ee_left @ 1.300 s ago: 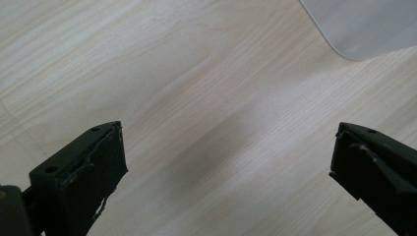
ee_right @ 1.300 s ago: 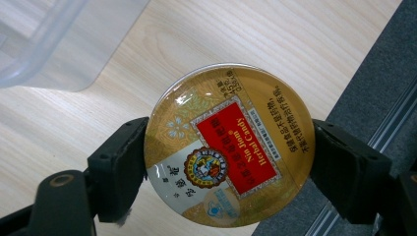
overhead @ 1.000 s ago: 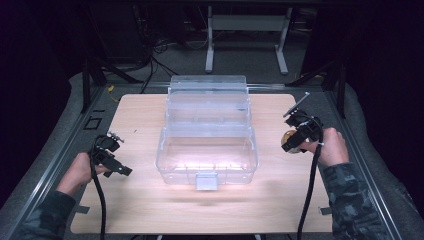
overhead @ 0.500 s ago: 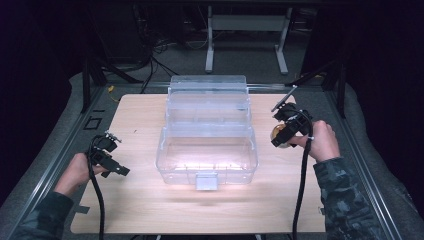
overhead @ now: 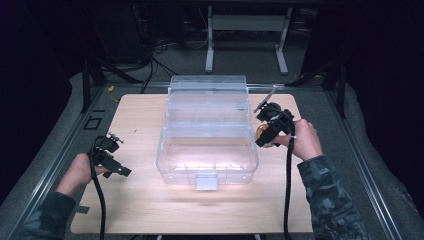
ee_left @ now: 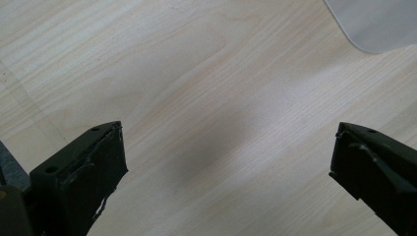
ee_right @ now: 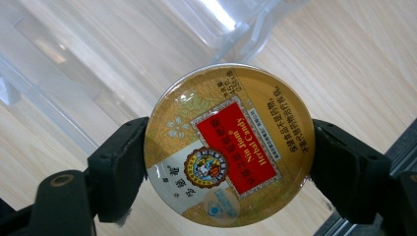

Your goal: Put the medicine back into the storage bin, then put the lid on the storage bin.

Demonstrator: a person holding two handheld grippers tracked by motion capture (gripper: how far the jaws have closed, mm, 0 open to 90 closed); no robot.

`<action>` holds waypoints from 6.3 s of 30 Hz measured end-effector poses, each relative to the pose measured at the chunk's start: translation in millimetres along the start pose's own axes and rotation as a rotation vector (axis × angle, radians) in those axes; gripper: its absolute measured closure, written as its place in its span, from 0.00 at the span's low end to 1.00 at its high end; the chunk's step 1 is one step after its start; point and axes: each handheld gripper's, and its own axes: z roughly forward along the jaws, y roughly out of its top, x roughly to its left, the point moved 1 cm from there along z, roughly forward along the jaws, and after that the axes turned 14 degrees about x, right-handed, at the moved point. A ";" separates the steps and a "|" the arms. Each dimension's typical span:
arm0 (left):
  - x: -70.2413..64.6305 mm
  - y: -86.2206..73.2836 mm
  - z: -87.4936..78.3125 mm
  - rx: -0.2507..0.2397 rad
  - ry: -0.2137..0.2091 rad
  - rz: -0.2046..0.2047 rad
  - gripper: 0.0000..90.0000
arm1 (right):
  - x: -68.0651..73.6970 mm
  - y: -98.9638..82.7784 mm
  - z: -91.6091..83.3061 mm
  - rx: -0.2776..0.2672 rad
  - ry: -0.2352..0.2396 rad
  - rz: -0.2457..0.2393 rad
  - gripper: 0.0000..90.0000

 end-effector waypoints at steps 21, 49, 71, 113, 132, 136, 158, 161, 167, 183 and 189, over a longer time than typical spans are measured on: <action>-0.8 9.7 -4.3 -0.003 -0.005 0.038 0.00 | 49.2 40.0 30.7 -0.003 0.053 -0.082 0.22; 4.9 10.1 -0.5 0.000 -0.016 0.024 0.00 | 63.4 36.5 76.4 0.126 0.116 -0.114 0.22; 0.9 17.3 -18.1 -0.020 0.012 0.028 0.00 | 57.0 22.1 61.3 0.038 0.129 -0.071 0.16; -33.7 161.6 -108.8 -0.251 0.015 0.178 0.01 | 80.2 -7.2 39.2 -0.236 0.212 -0.097 0.22; -54.0 231.9 -100.6 -0.247 0.025 0.282 0.09 | 88.3 -14.5 42.1 -0.241 0.207 -0.086 0.21; -55.0 234.6 -95.7 -0.249 0.013 0.285 0.16 | 91.7 -13.8 47.1 -0.246 0.211 -0.085 0.22; -55.3 244.1 -76.6 -0.215 0.002 0.296 0.39 | 102.6 -6.8 65.1 -0.195 0.189 -0.080 0.41; -58.5 245.1 -76.5 -0.202 0.027 0.303 0.39 | 103.7 -5.4 68.6 -0.177 0.178 -0.080 0.47; -60.0 241.0 -73.2 -0.250 0.083 0.315 0.54 | 109.7 -4.2 77.6 -0.175 0.203 -0.096 0.66; -59.5 235.3 -71.4 -0.304 -0.023 0.331 0.81 | 115.8 -7.8 78.3 -0.214 0.159 -0.076 0.68; -64.0 231.7 -71.4 -0.323 0.006 0.353 0.84 | 119.5 -9.3 79.7 -0.235 0.127 -0.061 0.67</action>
